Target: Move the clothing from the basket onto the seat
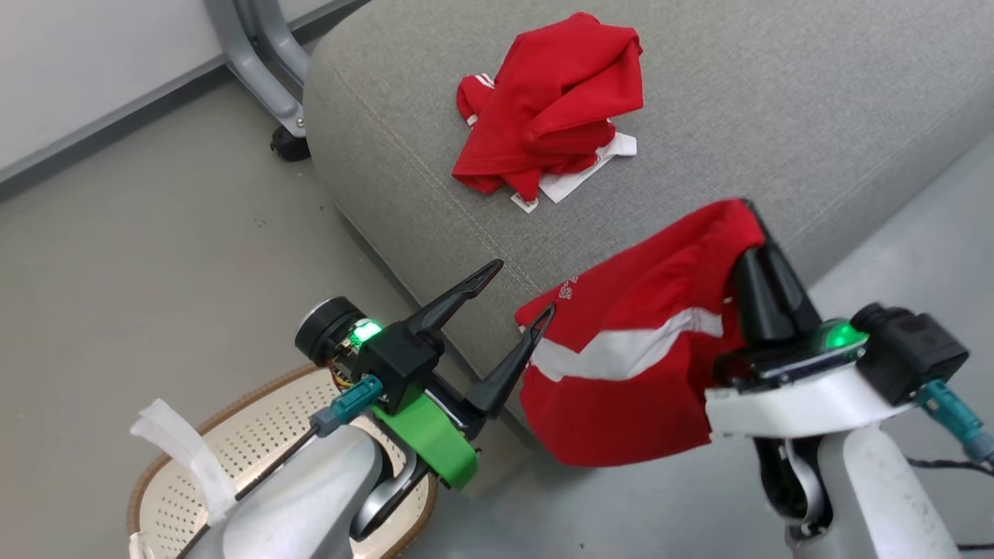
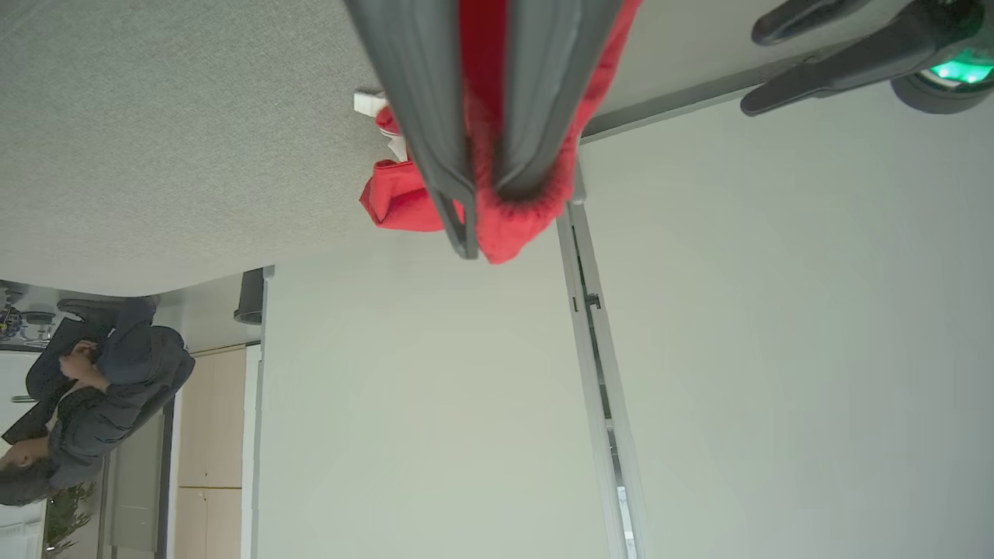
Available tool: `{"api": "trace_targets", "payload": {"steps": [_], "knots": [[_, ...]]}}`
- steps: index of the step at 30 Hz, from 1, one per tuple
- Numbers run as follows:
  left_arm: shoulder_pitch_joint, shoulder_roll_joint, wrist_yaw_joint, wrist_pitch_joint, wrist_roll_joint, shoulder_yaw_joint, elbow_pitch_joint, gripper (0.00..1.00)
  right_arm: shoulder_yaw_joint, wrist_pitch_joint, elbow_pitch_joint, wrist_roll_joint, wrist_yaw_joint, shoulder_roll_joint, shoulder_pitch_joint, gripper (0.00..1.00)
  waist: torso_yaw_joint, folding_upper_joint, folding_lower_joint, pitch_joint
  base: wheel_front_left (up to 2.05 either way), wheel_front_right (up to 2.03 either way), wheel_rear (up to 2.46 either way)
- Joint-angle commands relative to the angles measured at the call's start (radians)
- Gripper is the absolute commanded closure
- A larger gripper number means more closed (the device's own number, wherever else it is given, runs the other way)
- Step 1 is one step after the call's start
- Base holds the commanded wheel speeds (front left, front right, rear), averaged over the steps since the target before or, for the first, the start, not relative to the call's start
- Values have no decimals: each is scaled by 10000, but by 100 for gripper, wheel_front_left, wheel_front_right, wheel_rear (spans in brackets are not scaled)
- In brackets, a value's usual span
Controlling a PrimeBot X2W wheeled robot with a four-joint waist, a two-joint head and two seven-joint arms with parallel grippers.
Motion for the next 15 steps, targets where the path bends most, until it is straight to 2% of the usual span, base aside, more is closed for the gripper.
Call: {"api": "trace_targets", "payload": {"steps": [1, 6, 15], "knots": [[-160, 158, 18, 40, 23, -11, -87, 0, -64, -30, -147, 131, -6, 5, -391, 100, -101, 0, 0, 292, 0, 0, 0], [-445, 669, 17, 355, 208, -134, -731, 0, -990, -30, -735, 431, -6, 0, -1931, 100, 284, 0, 0, 1269, 0, 0, 0], [-919, 1652, 17, 933, 89, -205, -2141, 0, -2755, -30, -696, -702, -4, 0, -5583, 100, 1163, 0, 0, 3206, 0, 0, 0]]}}
